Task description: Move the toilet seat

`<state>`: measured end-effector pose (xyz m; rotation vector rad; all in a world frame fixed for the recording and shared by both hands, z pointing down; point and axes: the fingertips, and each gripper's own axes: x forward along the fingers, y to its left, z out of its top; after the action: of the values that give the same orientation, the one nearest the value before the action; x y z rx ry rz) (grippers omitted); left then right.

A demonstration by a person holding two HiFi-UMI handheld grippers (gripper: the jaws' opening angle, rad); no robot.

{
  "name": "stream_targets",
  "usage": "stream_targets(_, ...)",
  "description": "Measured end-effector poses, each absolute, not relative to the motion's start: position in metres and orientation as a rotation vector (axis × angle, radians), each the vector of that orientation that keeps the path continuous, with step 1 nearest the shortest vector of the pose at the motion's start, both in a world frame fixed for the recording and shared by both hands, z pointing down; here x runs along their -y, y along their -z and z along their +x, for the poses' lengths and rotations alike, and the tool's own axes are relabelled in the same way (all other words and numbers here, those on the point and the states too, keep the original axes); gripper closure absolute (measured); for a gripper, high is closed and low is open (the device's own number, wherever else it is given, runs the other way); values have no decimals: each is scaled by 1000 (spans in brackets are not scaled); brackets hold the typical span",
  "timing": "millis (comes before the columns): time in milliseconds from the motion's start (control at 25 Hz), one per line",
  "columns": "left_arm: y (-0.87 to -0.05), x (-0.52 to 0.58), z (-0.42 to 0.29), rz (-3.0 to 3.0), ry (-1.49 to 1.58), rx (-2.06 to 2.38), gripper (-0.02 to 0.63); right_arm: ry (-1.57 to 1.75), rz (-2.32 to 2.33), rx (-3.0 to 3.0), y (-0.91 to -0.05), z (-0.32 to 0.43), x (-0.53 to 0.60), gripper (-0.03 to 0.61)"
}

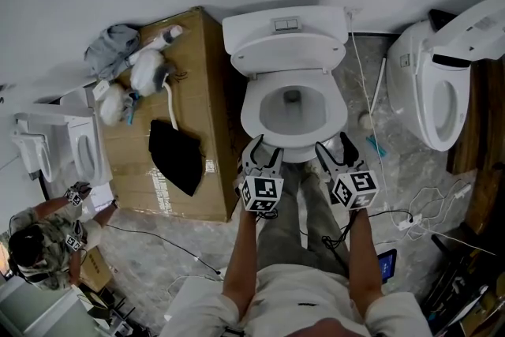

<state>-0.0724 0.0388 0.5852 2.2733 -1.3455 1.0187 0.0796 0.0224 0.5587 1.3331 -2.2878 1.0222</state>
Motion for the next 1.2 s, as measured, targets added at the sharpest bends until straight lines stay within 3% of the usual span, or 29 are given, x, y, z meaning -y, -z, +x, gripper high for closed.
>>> stream_targets(400, -572, -18, -75, 2260, -979, 1381, 362, -625, 1154, 2289, -546, 69, -16, 227)
stream_targets(1200, -553, 27, -79, 2259, -918, 1399, 362, -343, 1065, 2256, -534, 44, 29, 235)
